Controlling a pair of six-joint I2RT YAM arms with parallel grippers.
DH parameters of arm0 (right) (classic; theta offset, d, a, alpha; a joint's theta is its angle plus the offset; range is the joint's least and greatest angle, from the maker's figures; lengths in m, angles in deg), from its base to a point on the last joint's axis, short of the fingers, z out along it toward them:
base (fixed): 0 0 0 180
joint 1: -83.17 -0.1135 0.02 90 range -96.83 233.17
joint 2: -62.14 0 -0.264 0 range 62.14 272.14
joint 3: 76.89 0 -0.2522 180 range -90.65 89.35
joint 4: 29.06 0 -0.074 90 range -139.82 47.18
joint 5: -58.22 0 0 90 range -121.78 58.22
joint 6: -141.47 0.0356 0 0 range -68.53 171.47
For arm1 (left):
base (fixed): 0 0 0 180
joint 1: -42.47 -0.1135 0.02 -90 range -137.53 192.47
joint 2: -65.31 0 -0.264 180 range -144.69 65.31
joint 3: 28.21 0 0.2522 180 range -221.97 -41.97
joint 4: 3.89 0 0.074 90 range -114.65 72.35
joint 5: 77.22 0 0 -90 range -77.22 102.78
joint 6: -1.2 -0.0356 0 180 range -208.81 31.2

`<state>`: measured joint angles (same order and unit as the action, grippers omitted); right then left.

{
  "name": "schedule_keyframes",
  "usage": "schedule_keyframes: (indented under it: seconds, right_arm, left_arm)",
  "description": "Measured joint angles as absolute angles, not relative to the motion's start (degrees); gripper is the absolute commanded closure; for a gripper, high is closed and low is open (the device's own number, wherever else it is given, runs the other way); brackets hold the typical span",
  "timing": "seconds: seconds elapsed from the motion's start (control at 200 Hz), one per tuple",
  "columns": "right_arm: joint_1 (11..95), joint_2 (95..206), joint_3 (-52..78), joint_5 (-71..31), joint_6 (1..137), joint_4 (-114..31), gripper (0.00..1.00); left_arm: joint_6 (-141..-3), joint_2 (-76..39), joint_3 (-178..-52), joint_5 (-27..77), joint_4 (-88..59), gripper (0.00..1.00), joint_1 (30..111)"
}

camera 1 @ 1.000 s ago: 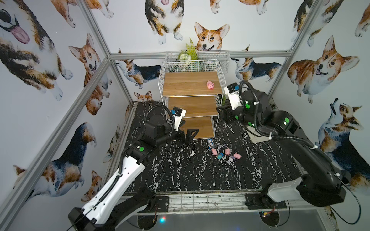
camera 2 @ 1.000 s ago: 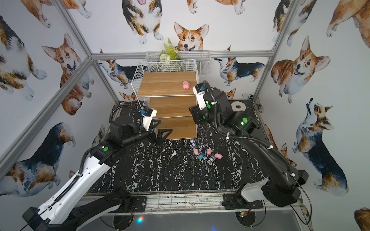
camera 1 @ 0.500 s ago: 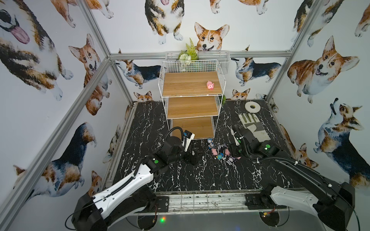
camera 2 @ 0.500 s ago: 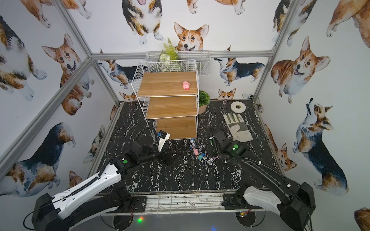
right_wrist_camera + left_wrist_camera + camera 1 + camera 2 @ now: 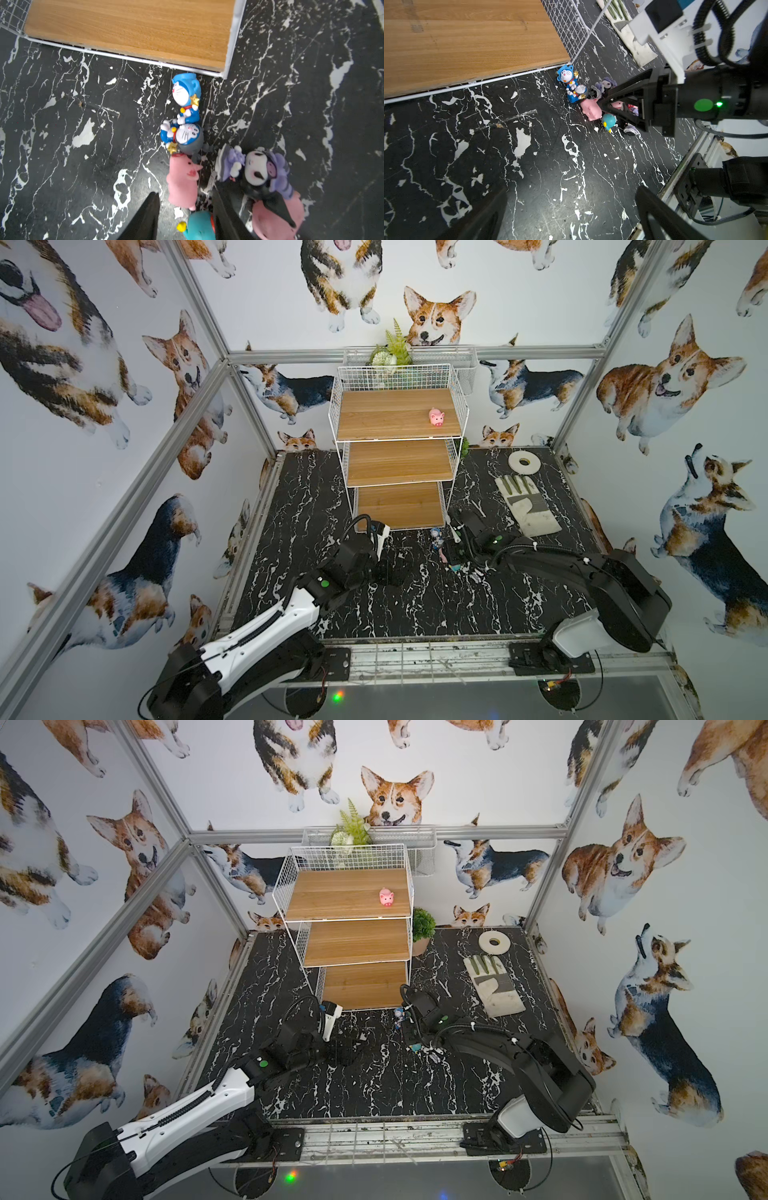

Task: Organize plastic toys on shelves
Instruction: Move the plastic toy to the center of the board.

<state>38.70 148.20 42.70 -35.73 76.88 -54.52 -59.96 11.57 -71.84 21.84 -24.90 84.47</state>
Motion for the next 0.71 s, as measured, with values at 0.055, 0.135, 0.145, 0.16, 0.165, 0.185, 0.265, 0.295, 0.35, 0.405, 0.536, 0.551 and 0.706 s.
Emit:
schedule_keyframes:
  seconds: [0.055,0.135,0.145,0.16,0.165,0.185,0.265,0.295,0.35,0.405,0.536,0.551,0.706]
  right_arm:
    - [38.70,149.14,42.87,-34.85,76.84,-53.54,0.56]
    - [38.70,149.73,44.03,-34.79,76.86,-52.10,0.56]
    - [38.70,149.75,44.31,-34.79,76.86,-51.88,0.56]
    - [38.70,149.84,44.73,-34.81,76.86,-51.66,0.56]
    - [38.70,149.84,44.73,-34.81,76.86,-51.66,0.56]
    - [38.70,149.89,45.14,-34.77,76.86,-51.46,0.56]
    - [38.66,150.59,46.24,-34.79,76.86,-50.76,0.58]
    - [38.66,150.94,46.30,-34.81,76.86,-50.72,0.58]
    - [38.22,151.74,46.30,-35.03,76.64,-50.13,0.58]
    - [37.57,152.31,46.28,-35.16,75.70,-49.78,0.58]
    - [35.82,153.36,45.71,-36.60,73.54,-48.95,0.64]
    - [35.62,153.51,45.56,-36.84,73.45,-48.88,0.66]
    - [32.76,155.57,43.44,-41.74,69.10,-48.88,0.69]
  left_arm:
    - [-59.86,11.84,-71.84,21.84,-24.90,0.00,84.42]
    - [-59.68,11.84,-71.84,21.86,-24.90,0.00,84.25]
    - [-59.68,11.84,-71.84,21.86,-24.90,0.00,84.18]
    - [-59.66,11.79,-71.84,21.86,-24.90,0.00,84.14]
    - [-59.66,11.79,-71.84,21.86,-24.90,0.00,84.14]
    - [-59.64,11.75,-71.86,21.86,-24.90,0.00,84.12]
    - [-59.37,11.47,-72.06,22.12,-24.90,0.00,83.81]
    - [-59.18,11.33,-72.12,22.32,-24.85,0.00,83.70]
    - [-58.92,11.18,-72.28,22.56,-24.87,0.00,83.44]
    - [-58.70,11.18,-72.43,22.98,-24.81,0.00,83.20]
    - [-58.35,12.08,-72.47,23.39,-24.70,0.00,82.48]
    - [-58.35,12.25,-72.47,23.39,-24.70,0.00,82.41]
    - [-58.17,14.46,-72.47,22.93,-25.09,0.00,81.58]
